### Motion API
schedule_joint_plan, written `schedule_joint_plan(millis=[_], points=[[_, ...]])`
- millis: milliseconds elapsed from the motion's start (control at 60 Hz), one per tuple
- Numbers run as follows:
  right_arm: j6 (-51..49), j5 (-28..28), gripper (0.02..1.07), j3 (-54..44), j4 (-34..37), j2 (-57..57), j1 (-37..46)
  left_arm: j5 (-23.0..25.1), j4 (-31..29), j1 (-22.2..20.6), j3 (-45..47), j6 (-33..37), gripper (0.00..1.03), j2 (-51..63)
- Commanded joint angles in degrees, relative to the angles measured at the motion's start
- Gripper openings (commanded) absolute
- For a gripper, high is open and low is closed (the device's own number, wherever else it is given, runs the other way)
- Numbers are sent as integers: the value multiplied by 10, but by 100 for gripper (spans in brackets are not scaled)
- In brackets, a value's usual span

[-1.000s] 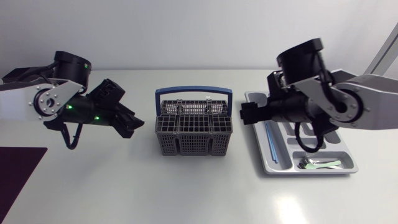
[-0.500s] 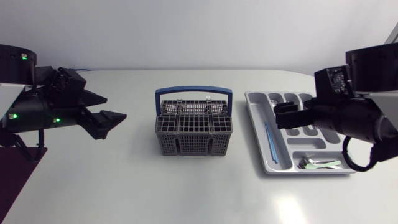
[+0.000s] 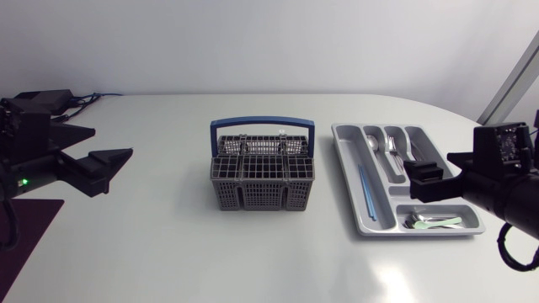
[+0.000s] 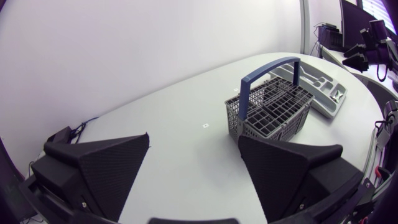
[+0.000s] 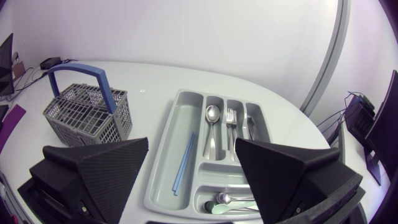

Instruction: Unload the cutlery basket into the drawer organizer.

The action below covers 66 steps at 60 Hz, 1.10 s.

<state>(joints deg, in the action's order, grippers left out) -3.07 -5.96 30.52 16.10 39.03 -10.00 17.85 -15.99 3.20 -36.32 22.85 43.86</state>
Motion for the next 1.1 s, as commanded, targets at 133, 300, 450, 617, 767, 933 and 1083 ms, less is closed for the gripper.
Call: schedule_joint_plan(millis=[133,300,450,617,767,933,1083], points=[[-6,1,102,-44,-12,-62,8,-59,41,4,63,-102,100,-59],[-12,3,102,-73,-17,-117,20,-82,76,4,109,-168,100,-138],[-4,13,102,-114,-43,-165,34,-97,82,1,141,-194,100,-180],[4,23,102,-156,-69,-215,48,-113,97,-5,184,-201,100,-229],[10,32,102,-193,-92,-259,61,-127,110,-11,222,-207,100,-274],[18,43,102,-236,-118,-309,76,-143,125,-17,265,-213,100,-324],[25,52,102,-276,-143,-356,90,-157,139,-23,305,-220,100,-371]])
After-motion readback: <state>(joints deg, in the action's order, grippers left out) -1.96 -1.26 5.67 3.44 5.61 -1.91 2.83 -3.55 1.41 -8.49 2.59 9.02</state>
